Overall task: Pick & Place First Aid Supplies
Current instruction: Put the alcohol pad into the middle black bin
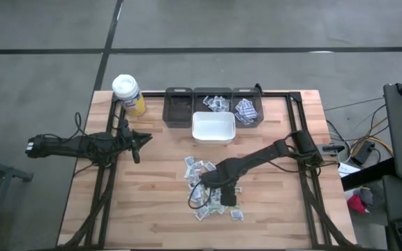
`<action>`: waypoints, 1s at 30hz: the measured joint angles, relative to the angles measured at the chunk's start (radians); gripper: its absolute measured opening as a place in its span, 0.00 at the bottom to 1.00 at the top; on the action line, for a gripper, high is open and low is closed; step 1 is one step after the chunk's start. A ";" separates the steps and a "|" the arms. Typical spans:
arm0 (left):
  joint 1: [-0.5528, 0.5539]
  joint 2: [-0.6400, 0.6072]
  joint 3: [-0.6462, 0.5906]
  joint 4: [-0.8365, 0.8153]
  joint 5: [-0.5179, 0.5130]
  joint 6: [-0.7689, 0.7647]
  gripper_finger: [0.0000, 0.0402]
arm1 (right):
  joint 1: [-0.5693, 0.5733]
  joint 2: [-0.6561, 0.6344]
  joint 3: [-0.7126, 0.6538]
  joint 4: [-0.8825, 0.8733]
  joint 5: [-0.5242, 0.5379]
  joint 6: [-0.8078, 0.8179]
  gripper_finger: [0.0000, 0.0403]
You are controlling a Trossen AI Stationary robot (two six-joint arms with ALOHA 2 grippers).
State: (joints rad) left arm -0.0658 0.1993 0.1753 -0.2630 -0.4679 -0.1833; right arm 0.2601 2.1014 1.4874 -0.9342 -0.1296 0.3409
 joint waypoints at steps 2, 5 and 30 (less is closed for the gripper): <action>0.000 0.000 0.000 0.000 0.000 0.000 0.13 | 0.002 -0.001 -0.009 0.008 0.005 0.000 0.26; 0.000 0.000 0.000 0.000 0.000 0.000 0.13 | 0.004 -0.004 -0.024 0.016 0.042 0.026 0.24; 0.000 0.000 0.000 0.000 0.000 -0.008 0.13 | -0.007 -0.012 -0.038 -0.022 0.153 0.047 0.02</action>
State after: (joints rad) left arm -0.0658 0.1991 0.1753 -0.2628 -0.4679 -0.1917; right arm 0.2530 2.0893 1.4490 -0.9566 0.0238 0.3875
